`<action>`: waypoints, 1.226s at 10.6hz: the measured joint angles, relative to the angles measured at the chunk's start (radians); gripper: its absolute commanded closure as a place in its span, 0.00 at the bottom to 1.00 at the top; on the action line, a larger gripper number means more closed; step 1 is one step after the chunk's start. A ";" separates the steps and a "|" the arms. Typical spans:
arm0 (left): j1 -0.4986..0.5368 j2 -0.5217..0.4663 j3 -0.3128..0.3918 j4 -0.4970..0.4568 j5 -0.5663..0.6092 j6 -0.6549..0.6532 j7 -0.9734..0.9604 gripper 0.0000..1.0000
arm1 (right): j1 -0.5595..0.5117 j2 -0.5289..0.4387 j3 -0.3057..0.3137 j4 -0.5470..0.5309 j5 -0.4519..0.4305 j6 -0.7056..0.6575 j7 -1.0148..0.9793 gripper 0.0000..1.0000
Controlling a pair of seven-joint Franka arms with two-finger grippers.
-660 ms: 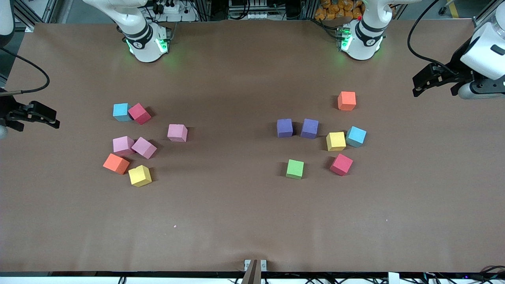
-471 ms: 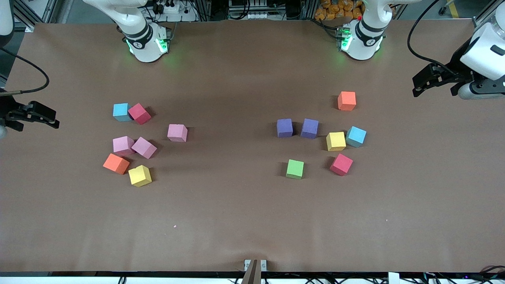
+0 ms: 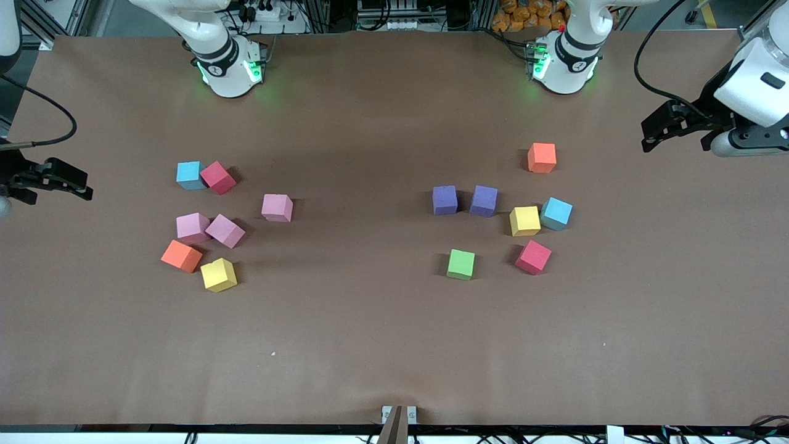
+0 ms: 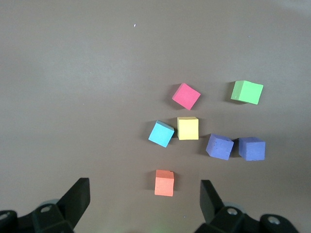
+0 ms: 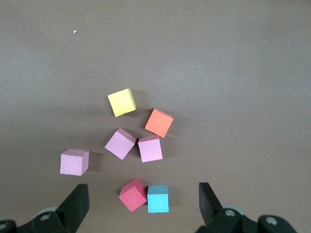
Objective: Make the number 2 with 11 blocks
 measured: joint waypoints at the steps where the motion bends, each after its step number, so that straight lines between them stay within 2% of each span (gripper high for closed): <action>1: 0.003 0.006 0.001 0.000 0.000 0.003 0.000 0.00 | 0.001 0.001 0.001 0.000 0.000 -0.009 0.000 0.00; 4: 0.019 0.054 0.008 -0.008 0.000 0.003 -0.008 0.00 | 0.002 0.016 0.002 -0.002 0.001 -0.039 0.000 0.00; 8: 0.012 0.210 -0.002 -0.028 -0.004 0.070 -0.049 0.00 | 0.019 0.040 0.009 -0.052 0.003 -0.008 -0.001 0.00; 10: -0.004 0.245 -0.018 -0.099 -0.017 0.142 -0.072 0.00 | 0.045 0.058 0.010 -0.151 0.005 0.137 -0.001 0.00; 13: -0.011 0.247 -0.072 -0.263 -0.020 0.362 -0.145 0.00 | 0.070 0.119 0.012 -0.288 0.056 0.346 -0.001 0.00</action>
